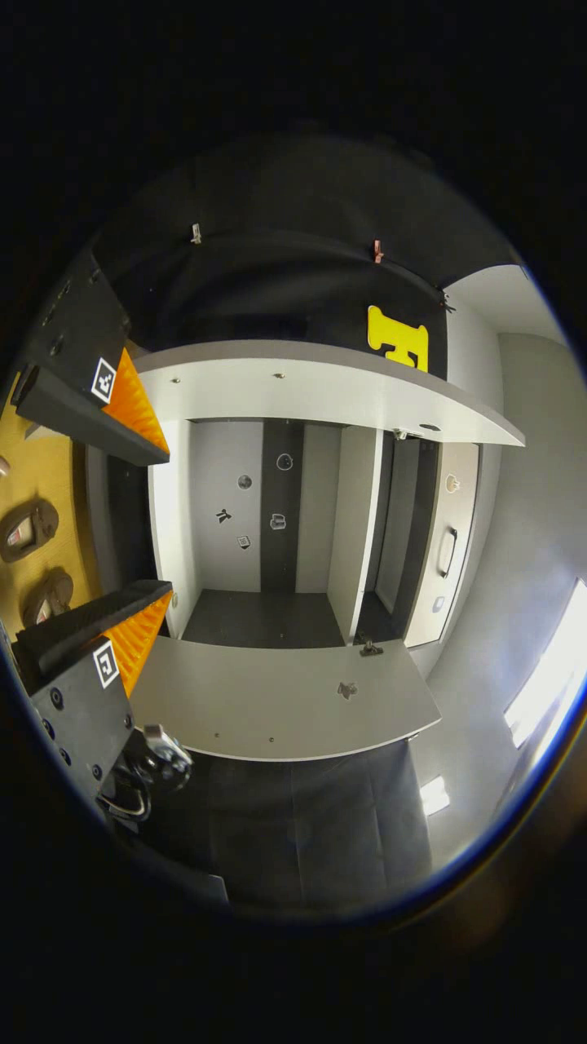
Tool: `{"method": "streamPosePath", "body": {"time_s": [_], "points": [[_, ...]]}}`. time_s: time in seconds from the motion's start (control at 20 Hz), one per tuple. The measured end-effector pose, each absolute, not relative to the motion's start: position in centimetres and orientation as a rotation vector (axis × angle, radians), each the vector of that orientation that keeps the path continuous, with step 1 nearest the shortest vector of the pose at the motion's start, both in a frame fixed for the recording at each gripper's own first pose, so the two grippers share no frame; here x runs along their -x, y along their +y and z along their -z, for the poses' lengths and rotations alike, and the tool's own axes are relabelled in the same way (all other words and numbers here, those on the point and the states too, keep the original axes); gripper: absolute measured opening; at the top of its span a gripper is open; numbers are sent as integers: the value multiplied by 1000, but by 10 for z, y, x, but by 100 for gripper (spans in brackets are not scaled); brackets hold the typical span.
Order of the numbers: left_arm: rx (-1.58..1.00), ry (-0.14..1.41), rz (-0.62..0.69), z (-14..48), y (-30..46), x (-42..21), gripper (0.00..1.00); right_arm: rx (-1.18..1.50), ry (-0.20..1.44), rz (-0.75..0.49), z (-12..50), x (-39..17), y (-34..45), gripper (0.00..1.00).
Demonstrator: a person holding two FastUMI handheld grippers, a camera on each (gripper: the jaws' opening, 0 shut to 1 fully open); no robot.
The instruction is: Grab one shoe with the right hand and put it into the shoe cabinet, grab the other shoe with the left hand and put it into the shoe cabinet; then close the right door with the right hand and the left door with the left hand.
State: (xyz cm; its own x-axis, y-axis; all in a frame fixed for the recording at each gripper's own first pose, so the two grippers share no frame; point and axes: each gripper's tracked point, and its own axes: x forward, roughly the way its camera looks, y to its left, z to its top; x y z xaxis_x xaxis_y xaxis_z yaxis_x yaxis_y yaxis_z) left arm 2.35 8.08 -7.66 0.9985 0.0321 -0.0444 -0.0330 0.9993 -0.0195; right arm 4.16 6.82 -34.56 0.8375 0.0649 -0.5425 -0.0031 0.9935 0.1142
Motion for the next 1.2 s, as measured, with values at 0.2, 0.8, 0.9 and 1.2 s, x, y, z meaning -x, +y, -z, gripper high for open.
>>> {"method": "streamPosePath", "body": {"time_s": [0.2, 0.8, 0.9, 1.2], "points": [[1, 52, -40, 86, 79, -41, 90, -136, 686, -46, 410, -39, 68, 78], [-13, 154, -64, 137, 84, -69, 90, -138, 804, -57, 523, -79, 72, 65], [-17, 161, -73, 140, 88, -71, 90, -128, 803, -53, 531, -88, 71, 64], [-22, 192, -100, 152, 102, -75, 90, -98, 812, -40, 547, -113, 64, 59]]}}
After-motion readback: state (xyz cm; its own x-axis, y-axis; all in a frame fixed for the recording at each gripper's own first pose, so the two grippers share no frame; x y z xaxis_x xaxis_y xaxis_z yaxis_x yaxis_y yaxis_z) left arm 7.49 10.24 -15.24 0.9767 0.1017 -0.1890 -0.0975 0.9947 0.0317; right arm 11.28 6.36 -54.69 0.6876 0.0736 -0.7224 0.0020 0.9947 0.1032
